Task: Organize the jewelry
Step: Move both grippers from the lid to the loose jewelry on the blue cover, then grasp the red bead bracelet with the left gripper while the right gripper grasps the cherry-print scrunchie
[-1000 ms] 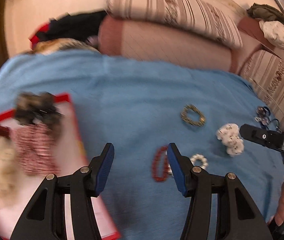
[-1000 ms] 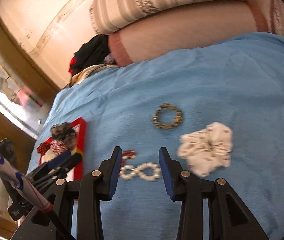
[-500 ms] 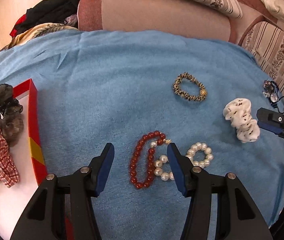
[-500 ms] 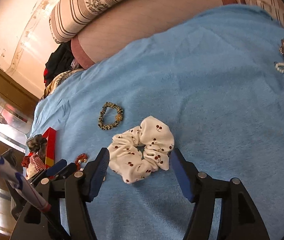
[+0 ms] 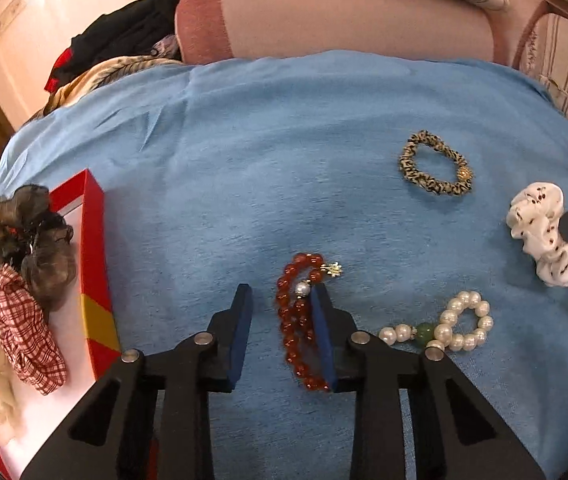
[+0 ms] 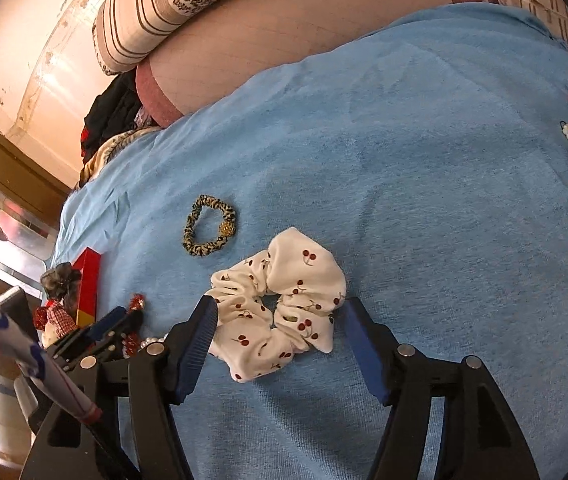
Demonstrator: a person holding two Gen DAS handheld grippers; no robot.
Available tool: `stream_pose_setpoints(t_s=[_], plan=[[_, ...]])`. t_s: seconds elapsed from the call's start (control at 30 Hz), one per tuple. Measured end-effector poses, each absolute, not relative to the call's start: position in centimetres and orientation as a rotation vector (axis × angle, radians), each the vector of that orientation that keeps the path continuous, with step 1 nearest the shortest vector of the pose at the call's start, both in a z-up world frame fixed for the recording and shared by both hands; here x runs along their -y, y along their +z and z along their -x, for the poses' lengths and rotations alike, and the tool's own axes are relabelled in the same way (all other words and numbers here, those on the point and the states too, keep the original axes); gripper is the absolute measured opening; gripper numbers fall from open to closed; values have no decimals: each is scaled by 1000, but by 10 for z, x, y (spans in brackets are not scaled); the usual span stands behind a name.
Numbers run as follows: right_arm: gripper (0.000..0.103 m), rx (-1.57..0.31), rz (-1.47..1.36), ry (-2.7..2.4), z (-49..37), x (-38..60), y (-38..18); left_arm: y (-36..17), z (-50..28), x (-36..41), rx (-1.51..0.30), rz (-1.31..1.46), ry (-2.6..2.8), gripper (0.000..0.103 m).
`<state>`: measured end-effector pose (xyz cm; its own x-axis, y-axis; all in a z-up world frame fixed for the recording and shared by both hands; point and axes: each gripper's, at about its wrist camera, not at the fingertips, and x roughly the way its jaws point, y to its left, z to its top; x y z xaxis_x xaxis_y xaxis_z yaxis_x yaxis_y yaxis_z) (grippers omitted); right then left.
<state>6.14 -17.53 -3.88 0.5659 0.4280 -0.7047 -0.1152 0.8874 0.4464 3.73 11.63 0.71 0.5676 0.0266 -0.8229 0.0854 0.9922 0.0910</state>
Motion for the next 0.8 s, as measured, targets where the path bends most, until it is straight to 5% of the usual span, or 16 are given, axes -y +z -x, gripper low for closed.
stream_pose_setpoints(t_s=[0.27, 0.37, 0.47, 0.77, 0.8], plan=[[67, -948, -310, 324, -67, 158, -51, 5, -39, -115, -967, -145, -33, 28], [30, -954, -300, 347, -68, 153, -54, 6, -37, -114, -958, -128, -43, 14], [18, -930, -269, 354, -63, 146, -51, 7, -36, -115, -952, -116, -44, 14], [17, -860, -276, 358, -53, 148, -34, 21, -29, -121, -905, -41, -68, 14], [17, -853, -277, 358, -53, 150, -33, 23, -28, -121, -899, -33, -77, 7]])
